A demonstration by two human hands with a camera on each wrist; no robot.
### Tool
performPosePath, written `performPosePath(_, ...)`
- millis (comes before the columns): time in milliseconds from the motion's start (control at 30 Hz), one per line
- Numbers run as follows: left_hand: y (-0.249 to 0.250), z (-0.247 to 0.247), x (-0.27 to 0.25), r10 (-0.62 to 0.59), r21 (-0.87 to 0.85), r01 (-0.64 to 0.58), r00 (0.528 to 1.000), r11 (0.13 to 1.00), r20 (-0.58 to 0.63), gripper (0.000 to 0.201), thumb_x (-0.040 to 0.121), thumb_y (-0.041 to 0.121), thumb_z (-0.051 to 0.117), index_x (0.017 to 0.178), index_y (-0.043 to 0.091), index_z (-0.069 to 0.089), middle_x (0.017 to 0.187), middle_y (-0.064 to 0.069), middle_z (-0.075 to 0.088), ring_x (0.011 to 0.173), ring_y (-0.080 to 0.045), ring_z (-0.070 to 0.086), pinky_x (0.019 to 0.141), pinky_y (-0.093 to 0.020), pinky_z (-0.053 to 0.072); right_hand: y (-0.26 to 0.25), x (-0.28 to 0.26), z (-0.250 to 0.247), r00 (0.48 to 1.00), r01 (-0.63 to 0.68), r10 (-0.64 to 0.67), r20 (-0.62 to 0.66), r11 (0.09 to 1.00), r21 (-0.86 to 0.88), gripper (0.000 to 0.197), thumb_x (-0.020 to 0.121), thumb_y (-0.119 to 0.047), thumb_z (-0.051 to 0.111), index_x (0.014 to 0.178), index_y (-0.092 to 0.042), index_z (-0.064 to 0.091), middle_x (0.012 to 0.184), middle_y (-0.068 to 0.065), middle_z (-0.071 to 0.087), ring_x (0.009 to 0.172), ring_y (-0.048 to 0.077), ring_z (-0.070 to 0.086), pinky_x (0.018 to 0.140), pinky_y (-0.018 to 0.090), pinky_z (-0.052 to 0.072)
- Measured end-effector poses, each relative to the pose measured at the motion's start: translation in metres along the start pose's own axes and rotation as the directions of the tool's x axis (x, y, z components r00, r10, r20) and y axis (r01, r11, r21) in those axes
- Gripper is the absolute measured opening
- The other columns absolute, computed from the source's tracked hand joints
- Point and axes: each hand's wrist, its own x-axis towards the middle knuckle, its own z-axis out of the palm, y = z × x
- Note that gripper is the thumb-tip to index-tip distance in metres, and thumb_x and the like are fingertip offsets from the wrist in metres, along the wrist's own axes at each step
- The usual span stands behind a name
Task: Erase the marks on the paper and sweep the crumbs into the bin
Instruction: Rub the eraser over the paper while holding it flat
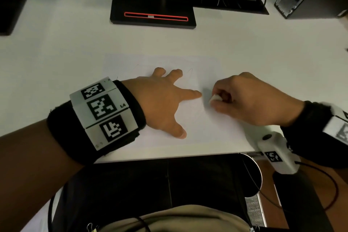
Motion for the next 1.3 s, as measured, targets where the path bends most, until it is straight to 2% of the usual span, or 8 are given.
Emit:
performPosePath(333,0.000,0.000,-0.001,0.003,-0.013,-0.003,1.000,1.000,-0.001,0.099,0.075,0.076,0.063,0.148,0.064,-0.003,0.163,0.008,-0.021,0.150,-0.028,-0.014,0.110,-0.056,0.037,-0.010,-0.002,0.005,0.999,0.036,-0.036,-0.005,0.999,-0.038,0.022,0.089,-0.025,0.064,0.073,-0.011,0.060,0.054,0.000,0.052,0.051,0.016,0.046,0.052,0.021,0.034)
performPosePath(467,0.000,0.001,0.000,0.013,-0.018,-0.014,1.000,1.000,-0.013,0.100,0.075,0.076,0.064,0.148,0.063,-0.002,0.163,0.008,-0.019,0.150,-0.028,-0.012,0.109,-0.054,0.039,-0.028,-0.010,0.012,0.986,0.121,-0.122,0.114,0.993,0.014,0.021,0.088,-0.026,0.064,0.072,-0.013,0.059,0.055,-0.001,0.053,0.055,0.017,0.048,0.055,0.020,0.037)
performPosePath(633,-0.001,0.001,0.000,0.014,-0.019,-0.014,1.000,1.000,-0.020,0.099,0.075,0.076,0.064,0.148,0.063,-0.001,0.163,0.008,-0.018,0.150,-0.028,-0.012,0.109,-0.054,0.039,-0.014,-0.001,0.006,0.999,0.036,-0.038,-0.021,0.997,-0.067,0.023,0.089,-0.023,0.063,0.070,-0.011,0.057,0.051,-0.002,0.048,0.048,0.013,0.044,0.051,0.019,0.034)
performPosePath(767,-0.001,0.001,0.000,0.018,-0.028,-0.018,1.000,0.999,-0.026,0.100,0.074,0.075,0.066,0.148,0.064,0.000,0.163,0.008,-0.016,0.150,-0.027,-0.011,0.107,-0.053,0.042,-0.029,-0.006,0.011,0.987,0.113,-0.113,0.111,0.994,0.004,0.022,0.088,-0.026,0.063,0.072,-0.012,0.058,0.053,-0.002,0.049,0.053,0.016,0.046,0.054,0.018,0.036)
performPosePath(900,0.000,0.001,0.000,0.013,-0.022,-0.014,1.000,1.000,-0.022,0.100,0.074,0.075,0.066,0.149,0.062,0.000,0.162,0.007,-0.017,0.150,-0.028,-0.011,0.107,-0.053,0.041,-0.014,0.004,0.005,0.999,0.024,-0.027,-0.028,0.997,-0.072,0.024,0.088,-0.022,0.063,0.069,-0.011,0.056,0.051,-0.002,0.047,0.047,0.012,0.042,0.050,0.021,0.031)
performPosePath(1033,-0.001,0.002,0.001,0.022,-0.029,-0.023,0.999,0.999,-0.029,0.100,0.073,0.074,0.066,0.148,0.062,0.002,0.162,0.008,-0.015,0.150,-0.028,-0.010,0.107,-0.053,0.041,-0.032,-0.005,0.012,0.987,0.120,-0.120,0.110,0.993,0.007,0.022,0.088,-0.024,0.064,0.070,-0.013,0.057,0.052,-0.004,0.048,0.054,0.015,0.048,0.053,0.017,0.037)
performPosePath(1200,-0.001,0.001,0.000,0.010,-0.029,-0.010,1.000,1.000,-0.015,0.101,0.073,0.075,0.066,0.149,0.062,0.001,0.162,0.008,-0.017,0.150,-0.027,-0.012,0.109,-0.054,0.039,-0.015,0.008,0.005,0.999,0.024,-0.028,-0.041,0.996,-0.084,0.026,0.087,-0.020,0.065,0.066,-0.012,0.052,0.050,-0.003,0.044,0.046,0.012,0.040,0.051,0.016,0.033)
performPosePath(1300,-0.001,0.001,-0.001,0.020,-0.047,-0.021,1.000,0.999,-0.021,0.099,0.073,0.073,0.068,0.148,0.063,0.004,0.162,0.008,-0.014,0.150,-0.028,-0.009,0.106,-0.054,0.042,-0.031,0.000,0.010,0.990,0.110,-0.109,0.086,0.994,-0.013,0.022,0.088,-0.022,0.064,0.070,-0.011,0.057,0.051,-0.003,0.049,0.050,0.015,0.046,0.052,0.019,0.037)
